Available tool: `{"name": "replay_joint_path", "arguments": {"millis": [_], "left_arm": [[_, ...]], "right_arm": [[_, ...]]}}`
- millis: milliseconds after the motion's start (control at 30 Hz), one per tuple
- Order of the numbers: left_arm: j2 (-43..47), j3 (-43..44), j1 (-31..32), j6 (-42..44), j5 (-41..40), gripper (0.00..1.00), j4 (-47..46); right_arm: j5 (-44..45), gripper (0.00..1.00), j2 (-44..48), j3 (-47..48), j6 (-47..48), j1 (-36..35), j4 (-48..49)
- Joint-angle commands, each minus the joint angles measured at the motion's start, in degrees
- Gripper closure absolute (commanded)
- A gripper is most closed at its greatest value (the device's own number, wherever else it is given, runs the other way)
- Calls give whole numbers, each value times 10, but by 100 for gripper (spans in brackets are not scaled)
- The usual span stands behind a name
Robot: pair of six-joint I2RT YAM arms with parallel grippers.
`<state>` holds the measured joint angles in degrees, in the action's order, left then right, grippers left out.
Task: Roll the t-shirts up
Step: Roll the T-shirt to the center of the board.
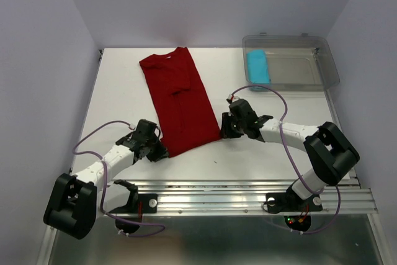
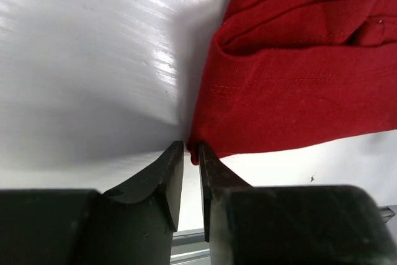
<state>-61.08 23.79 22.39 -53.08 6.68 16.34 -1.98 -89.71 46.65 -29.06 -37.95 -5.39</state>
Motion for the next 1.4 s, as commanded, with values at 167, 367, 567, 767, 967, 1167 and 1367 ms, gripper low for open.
{"name": "replay_joint_path", "arguments": {"millis": [167,367,567,767,967,1167,1367], "left_arm": [[24,114,-2,41,-58,66,88],[-3,128,-2,40,-40,88,49],[-53,126,13,29,-26,100,4],[-117,104,14,27,-12,100,-41],[-142,112,14,35,-16,100,-33],[-95,160,16,63,-37,100,9],[-101,189,61,47,-11,100,11]], "right_arm": [[37,53,33,48,23,-3,-24],[-5,77,-20,107,16,-3,-28],[-40,94,-81,152,22,-3,-42],[-54,95,-121,144,26,-3,-46],[-19,98,-132,124,21,-3,-66],[14,98,-61,132,26,-22,-81],[12,95,-63,166,9,-84,-75]]}}
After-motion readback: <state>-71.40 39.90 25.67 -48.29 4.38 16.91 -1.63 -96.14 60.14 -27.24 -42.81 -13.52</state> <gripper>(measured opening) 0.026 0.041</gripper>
